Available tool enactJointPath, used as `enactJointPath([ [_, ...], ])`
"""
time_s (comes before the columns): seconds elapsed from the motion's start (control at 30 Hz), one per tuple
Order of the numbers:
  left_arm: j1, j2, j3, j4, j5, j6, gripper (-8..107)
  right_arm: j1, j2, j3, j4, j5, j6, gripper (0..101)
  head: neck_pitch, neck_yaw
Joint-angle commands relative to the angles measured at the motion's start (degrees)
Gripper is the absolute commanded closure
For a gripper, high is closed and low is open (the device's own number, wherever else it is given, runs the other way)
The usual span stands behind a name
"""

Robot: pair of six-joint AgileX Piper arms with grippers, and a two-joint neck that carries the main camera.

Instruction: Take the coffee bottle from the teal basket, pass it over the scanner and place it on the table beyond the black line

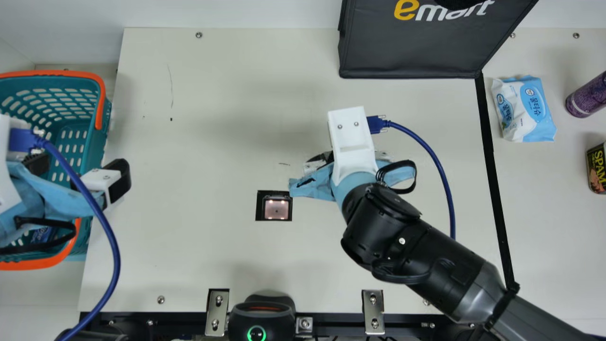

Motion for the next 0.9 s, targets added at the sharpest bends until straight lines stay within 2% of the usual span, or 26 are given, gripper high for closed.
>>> enactJointPath([
  [0.0,0.0,0.0,0.0,0.0,0.0,0.0,9,0.19,0.04,-0.16,-0.34,0.41,0.01,87,-1.66,0.09],
  [0.07,0.0,0.0,0.0,0.0,0.0,0.0,9,0.44,0.02,-0.53,-0.75,0.7,-0.06,100,-1.66,0.09],
  [0.1,0.0,0.0,0.0,0.0,0.0,0.0,9,0.59,-0.01,-0.84,-0.91,0.99,-0.18,101,-1.66,0.09],
  [0.33,0.0,0.0,0.0,0.0,0.0,0.0,9,1.39,-0.47,-4.8,-0.48,4.46,-2.91,101,-1.66,0.09],
  [0.57,0.0,0.0,0.0,0.0,0.0,0.0,9,1.37,-0.76,-9.67,2.03,7.89,-7.08,101,-1.66,0.09],
  [0.73,0.0,0.0,0.0,0.0,0.0,0.0,9,0.0,-1.49,-11.09,5.07,7.57,-10.06,101,-1.66,-6.59],
  [0.87,0.0,0.0,0.0,0.0,0.0,0.0,9,-3.13,-3.72,-10.07,8.46,5.64,-14.14,101,-1.66,-11.93],
])
